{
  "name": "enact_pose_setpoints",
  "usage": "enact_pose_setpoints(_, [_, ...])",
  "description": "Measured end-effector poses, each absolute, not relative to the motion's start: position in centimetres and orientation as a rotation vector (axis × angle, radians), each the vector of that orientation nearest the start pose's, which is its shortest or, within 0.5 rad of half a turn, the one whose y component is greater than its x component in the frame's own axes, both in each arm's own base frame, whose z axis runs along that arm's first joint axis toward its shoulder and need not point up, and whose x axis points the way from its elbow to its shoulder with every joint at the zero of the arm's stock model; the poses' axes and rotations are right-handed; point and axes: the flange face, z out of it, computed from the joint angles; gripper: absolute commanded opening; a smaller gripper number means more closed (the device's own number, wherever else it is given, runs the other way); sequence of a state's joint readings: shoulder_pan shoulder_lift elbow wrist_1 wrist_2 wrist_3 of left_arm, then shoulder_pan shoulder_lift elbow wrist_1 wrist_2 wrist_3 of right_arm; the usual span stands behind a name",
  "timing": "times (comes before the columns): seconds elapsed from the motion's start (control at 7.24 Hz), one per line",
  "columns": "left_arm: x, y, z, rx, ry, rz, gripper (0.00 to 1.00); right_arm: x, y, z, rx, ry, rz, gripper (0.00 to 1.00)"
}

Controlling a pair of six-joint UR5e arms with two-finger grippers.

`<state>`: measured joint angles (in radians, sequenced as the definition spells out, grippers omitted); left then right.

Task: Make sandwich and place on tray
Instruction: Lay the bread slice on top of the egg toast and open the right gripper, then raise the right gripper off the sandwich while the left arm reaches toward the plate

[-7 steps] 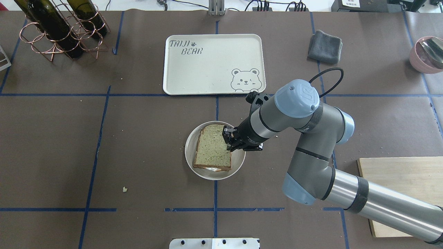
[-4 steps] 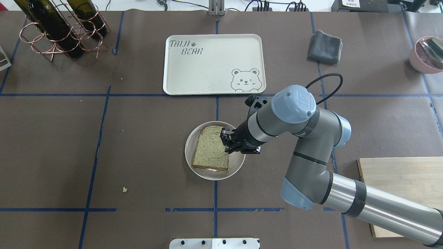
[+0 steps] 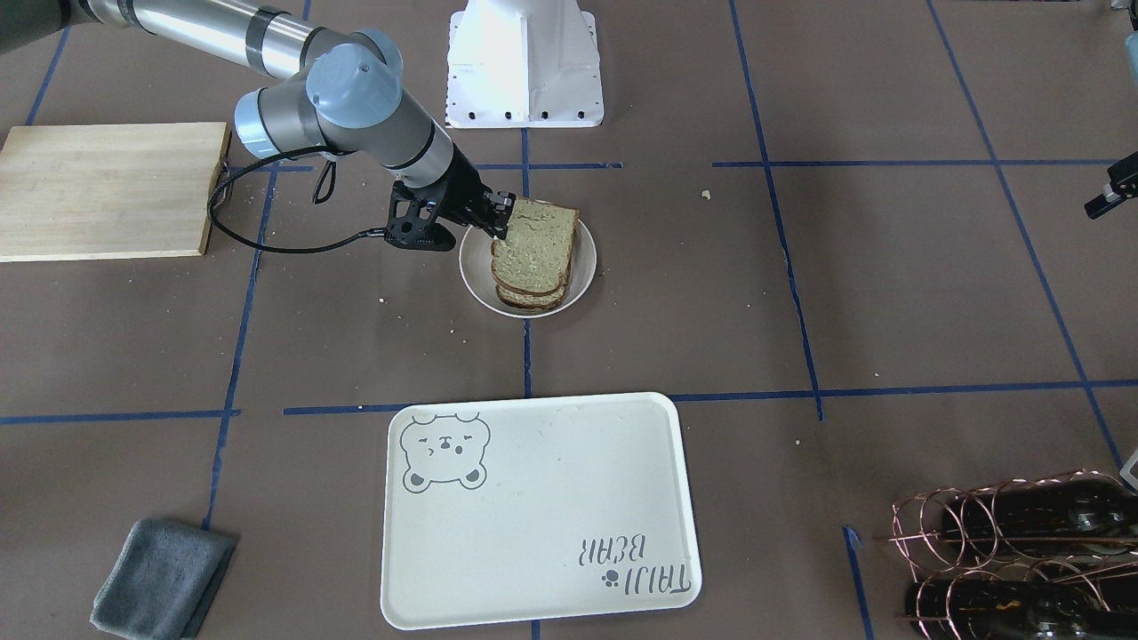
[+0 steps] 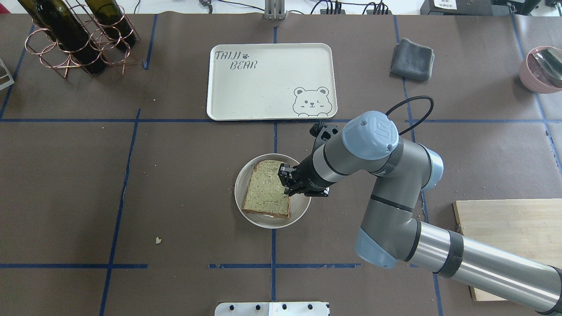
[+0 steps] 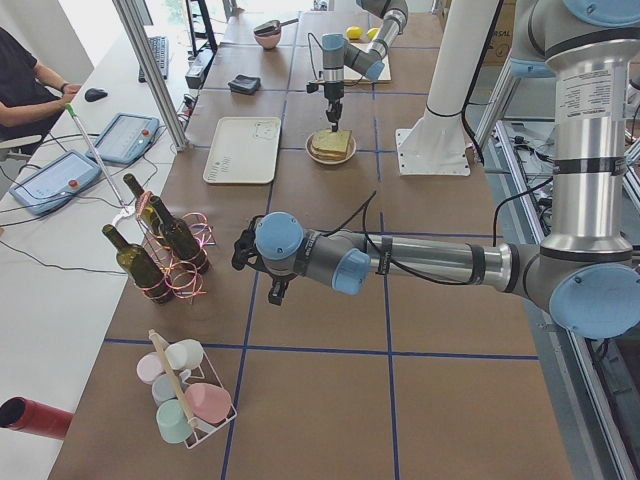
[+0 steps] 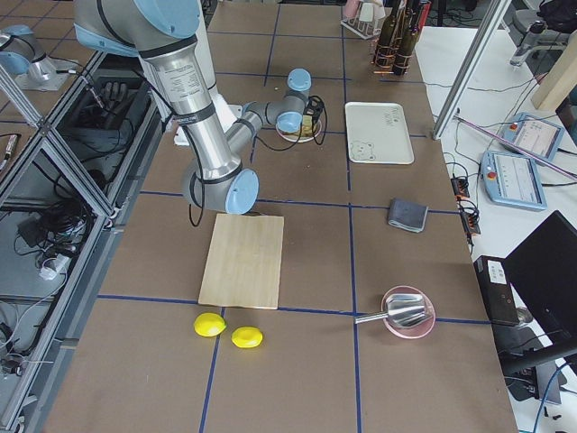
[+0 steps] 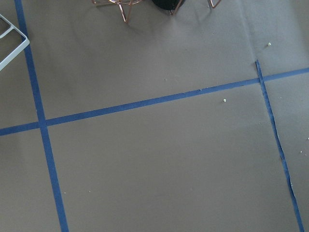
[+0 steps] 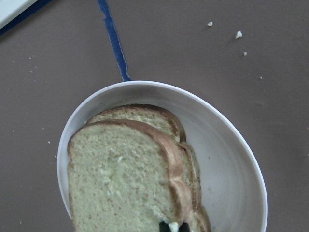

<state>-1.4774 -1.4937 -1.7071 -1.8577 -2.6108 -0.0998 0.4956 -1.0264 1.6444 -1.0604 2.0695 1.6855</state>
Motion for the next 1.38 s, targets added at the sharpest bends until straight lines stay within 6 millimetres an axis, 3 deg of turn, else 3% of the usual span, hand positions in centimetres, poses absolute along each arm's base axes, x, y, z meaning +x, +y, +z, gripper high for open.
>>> enact_pose_setpoints(0.55, [0.3, -47.3, 57.5, 0.207, 1.053, 0.184, 1.0, -54.2, -39.1, 24.7, -0.222, -1.165, 0.259, 1.0])
enact_pose_setpoints(0.83, [3.1, -48.1, 56.5, 0.189, 1.037, 0.188, 1.0, -53.3, -39.3, 24.1, -0.216, -1.181, 0.262, 1.0])
enact_pose_setpoints(1.11, [9.9, -49.0, 53.1, 0.169, 1.04, 0.088, 0.98, -49.4, -39.4, 23.8, -0.196, -1.211, 0.275, 1.0])
enact_pose_setpoints(1.38, [23.7, -49.5, 45.1, 0.099, 1.077, -0.083, 0.97, -43.9, -39.0, 26.9, -0.179, -1.197, 0.315, 1.0])
